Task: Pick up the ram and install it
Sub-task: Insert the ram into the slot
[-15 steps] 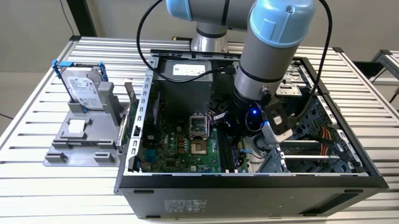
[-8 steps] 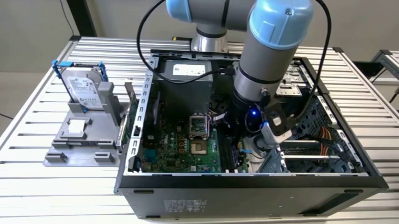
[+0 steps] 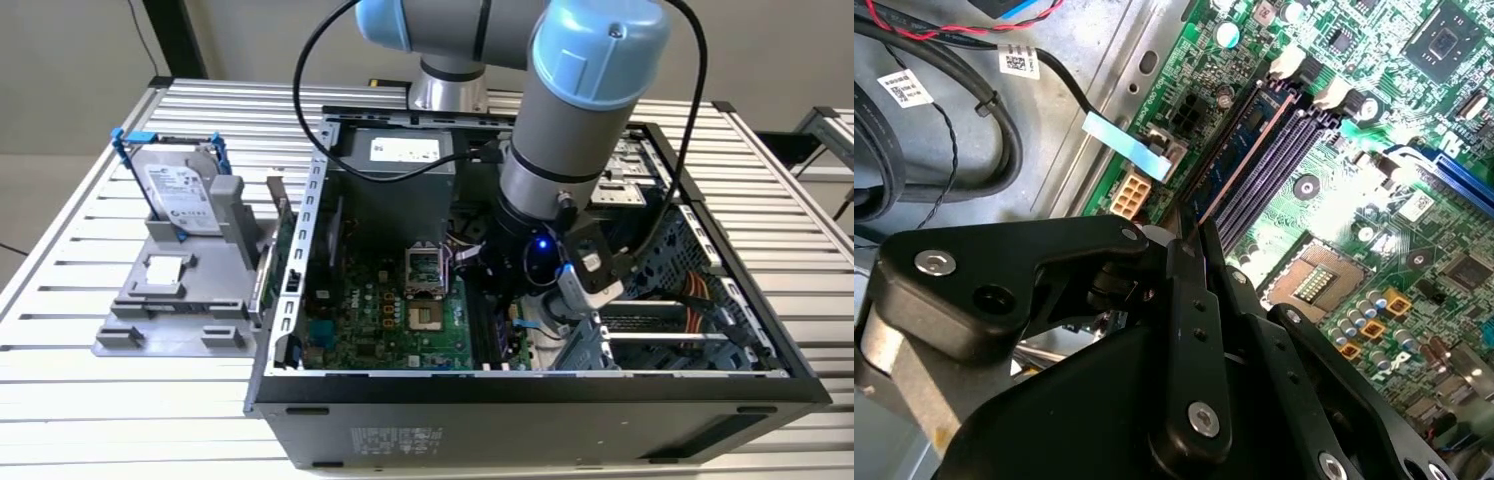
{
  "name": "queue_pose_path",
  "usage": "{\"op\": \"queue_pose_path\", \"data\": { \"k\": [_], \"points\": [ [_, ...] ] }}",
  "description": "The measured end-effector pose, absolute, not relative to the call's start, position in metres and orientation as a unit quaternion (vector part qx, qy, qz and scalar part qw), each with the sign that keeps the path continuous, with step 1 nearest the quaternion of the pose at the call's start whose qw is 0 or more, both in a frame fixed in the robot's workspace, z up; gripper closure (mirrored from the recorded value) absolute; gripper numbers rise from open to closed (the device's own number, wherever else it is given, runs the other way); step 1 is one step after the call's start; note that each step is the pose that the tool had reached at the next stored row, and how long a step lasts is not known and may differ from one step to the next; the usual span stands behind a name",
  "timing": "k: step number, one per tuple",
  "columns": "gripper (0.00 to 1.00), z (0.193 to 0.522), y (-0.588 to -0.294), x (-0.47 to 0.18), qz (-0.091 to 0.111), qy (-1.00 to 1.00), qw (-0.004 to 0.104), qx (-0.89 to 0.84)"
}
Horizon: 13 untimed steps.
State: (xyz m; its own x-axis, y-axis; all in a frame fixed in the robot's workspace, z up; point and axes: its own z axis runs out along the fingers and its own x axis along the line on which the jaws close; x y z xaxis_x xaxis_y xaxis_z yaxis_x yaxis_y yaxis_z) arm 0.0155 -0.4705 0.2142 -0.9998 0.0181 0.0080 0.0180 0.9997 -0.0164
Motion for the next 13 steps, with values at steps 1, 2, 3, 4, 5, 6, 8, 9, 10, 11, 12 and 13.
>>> {"op": "queue_pose_path", "data": {
  "k": [1,2,3,4,5,6,8,9,10,11,12,13],
  "points": [
    [1.00,0.2141,-0.4704,0.0155,0.008,-1.000,0.004,-0.009],
    [1.00,0.2141,-0.4704,0.0155,0.008,-1.000,0.004,-0.009],
    [1.00,0.2140,-0.4704,0.0155,0.008,-1.000,0.004,-0.009],
    [1.00,0.2140,-0.4704,0.0155,0.008,-1.000,0.004,-0.009],
    [1.00,0.2140,-0.4704,0.0155,0.008,-1.000,0.004,-0.009],
    [1.00,0.2138,-0.4702,0.0155,0.007,-1.000,0.004,-0.009],
    [0.00,0.2137,-0.4703,0.0155,0.008,-1.000,0.004,-0.009],
    [0.00,0.2138,-0.4703,0.0155,0.008,-1.000,0.004,-0.009],
    [0.00,0.2139,-0.4704,0.0155,0.008,-1.000,0.004,-0.009],
    [0.00,0.2140,-0.4704,0.0155,0.008,-1.000,0.004,-0.009],
    [0.00,0.2141,-0.4704,0.0155,0.008,-1.000,0.004,-0.009],
    [0.00,0.2151,-0.4705,0.0155,0.008,-1.000,0.004,-0.009]
  ]
}}
